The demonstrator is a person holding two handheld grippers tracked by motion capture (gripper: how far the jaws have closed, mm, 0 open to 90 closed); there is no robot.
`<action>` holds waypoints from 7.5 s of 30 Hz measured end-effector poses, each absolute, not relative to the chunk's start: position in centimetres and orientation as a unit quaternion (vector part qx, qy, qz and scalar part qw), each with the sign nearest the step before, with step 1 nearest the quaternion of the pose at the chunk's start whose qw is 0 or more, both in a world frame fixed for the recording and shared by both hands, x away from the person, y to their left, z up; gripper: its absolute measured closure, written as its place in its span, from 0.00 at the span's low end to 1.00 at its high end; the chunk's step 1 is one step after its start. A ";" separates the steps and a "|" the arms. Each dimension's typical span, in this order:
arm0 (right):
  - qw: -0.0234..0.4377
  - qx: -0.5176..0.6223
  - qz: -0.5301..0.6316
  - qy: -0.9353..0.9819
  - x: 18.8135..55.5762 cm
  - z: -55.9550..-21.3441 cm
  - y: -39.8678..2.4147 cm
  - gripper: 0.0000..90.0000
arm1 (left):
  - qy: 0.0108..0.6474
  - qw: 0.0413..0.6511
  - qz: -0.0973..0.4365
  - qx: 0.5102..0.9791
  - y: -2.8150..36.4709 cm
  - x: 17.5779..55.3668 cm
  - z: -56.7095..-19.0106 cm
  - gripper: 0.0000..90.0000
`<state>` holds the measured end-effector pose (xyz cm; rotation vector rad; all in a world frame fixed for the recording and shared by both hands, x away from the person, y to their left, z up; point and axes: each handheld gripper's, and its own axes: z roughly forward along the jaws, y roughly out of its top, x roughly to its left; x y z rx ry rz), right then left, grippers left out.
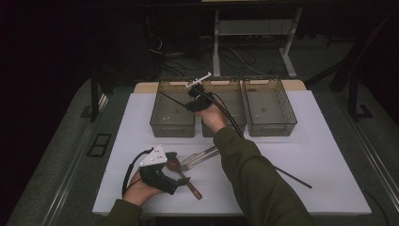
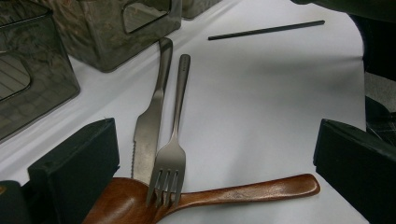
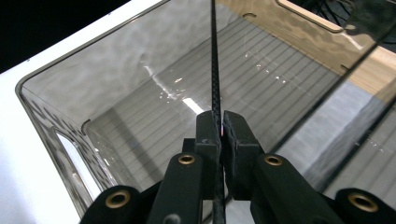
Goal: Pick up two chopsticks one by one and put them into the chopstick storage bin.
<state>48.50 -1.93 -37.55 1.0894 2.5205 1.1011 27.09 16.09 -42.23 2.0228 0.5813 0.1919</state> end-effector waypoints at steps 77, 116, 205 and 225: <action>0.060 0.277 0.422 0.861 31.7 -39.4 -26.2 0.62 | 0.257 0.482 0.084 0.833 16.2 27.2 -42.7 0.00; 0.057 0.329 0.315 0.888 28.7 -44.2 -31.9 0.92 | 0.257 0.480 0.089 0.834 16.2 27.1 -42.7 0.00; 0.042 0.288 0.438 0.851 34.8 -36.8 -26.1 0.94 | 0.255 0.478 0.090 0.836 16.2 27.2 -42.7 0.00; 0.044 0.288 0.445 0.847 39.6 -35.2 -20.6 0.94 | 0.255 0.480 0.090 0.835 16.3 27.2 -42.7 0.00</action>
